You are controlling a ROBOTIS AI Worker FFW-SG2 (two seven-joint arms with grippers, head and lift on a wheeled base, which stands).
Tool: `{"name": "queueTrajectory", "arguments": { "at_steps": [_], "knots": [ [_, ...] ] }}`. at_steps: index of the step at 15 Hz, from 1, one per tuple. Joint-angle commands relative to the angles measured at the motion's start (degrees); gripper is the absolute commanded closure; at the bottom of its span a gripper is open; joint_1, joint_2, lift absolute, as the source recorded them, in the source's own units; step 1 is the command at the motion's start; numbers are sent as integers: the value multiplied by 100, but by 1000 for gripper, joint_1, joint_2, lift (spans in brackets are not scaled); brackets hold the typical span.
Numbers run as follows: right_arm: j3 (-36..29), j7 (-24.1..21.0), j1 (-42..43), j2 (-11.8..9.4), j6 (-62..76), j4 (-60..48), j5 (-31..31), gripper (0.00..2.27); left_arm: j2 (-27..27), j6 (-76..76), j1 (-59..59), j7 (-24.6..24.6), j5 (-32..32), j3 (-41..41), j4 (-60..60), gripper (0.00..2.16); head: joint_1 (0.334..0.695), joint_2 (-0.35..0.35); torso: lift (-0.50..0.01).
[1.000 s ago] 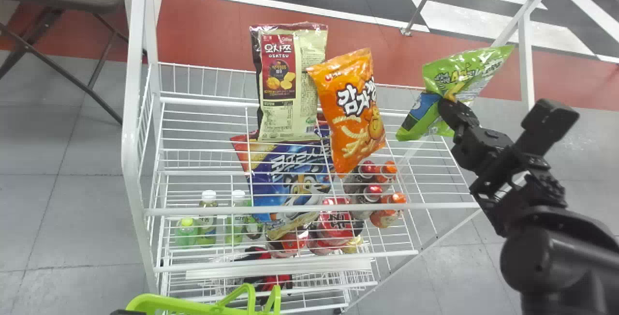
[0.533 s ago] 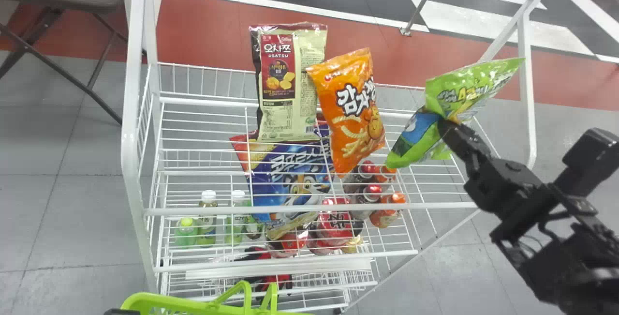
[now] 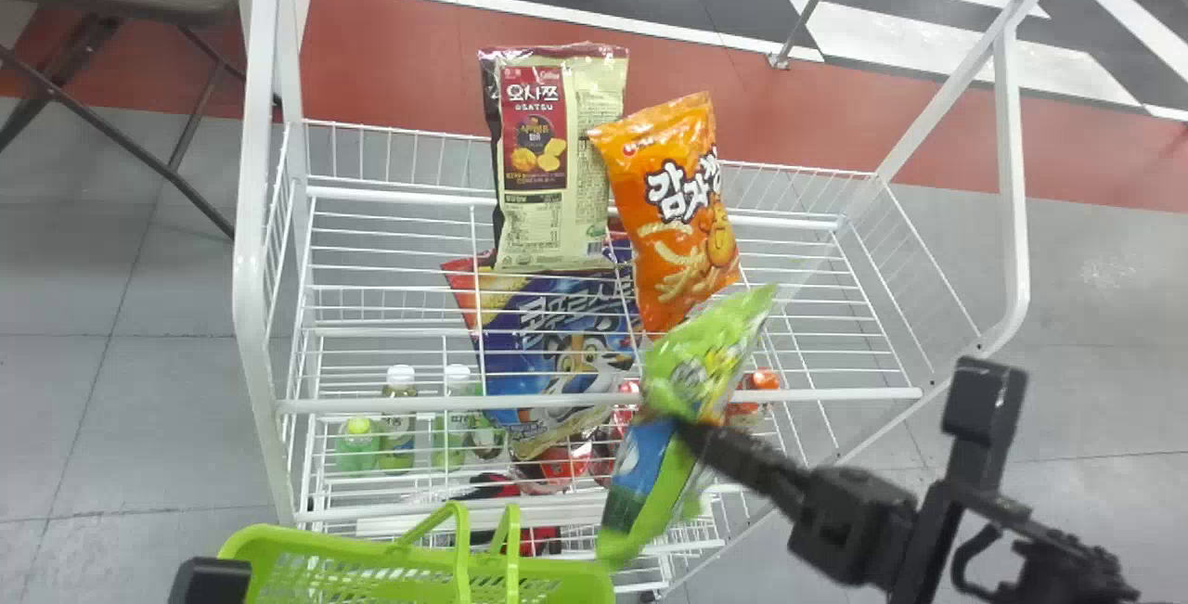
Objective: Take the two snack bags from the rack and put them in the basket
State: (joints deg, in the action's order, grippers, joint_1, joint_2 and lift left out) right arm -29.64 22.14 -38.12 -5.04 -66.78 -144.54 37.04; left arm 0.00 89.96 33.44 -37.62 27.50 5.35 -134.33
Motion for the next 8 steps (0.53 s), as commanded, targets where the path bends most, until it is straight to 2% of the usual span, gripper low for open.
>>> {"name": "queueTrajectory", "arguments": {
  "at_steps": [1,8],
  "knots": [
    [99,80,-134,-6,-930,-153,128,2246,-15,0,-22,35,89,-87,-94,1646,695,-350,-10],
    [1084,89,-301,-6,-1685,278,-56,2246,-15,-18,-57,79,274,-175,-120,1646,695,-350,-10]
  ]
}}
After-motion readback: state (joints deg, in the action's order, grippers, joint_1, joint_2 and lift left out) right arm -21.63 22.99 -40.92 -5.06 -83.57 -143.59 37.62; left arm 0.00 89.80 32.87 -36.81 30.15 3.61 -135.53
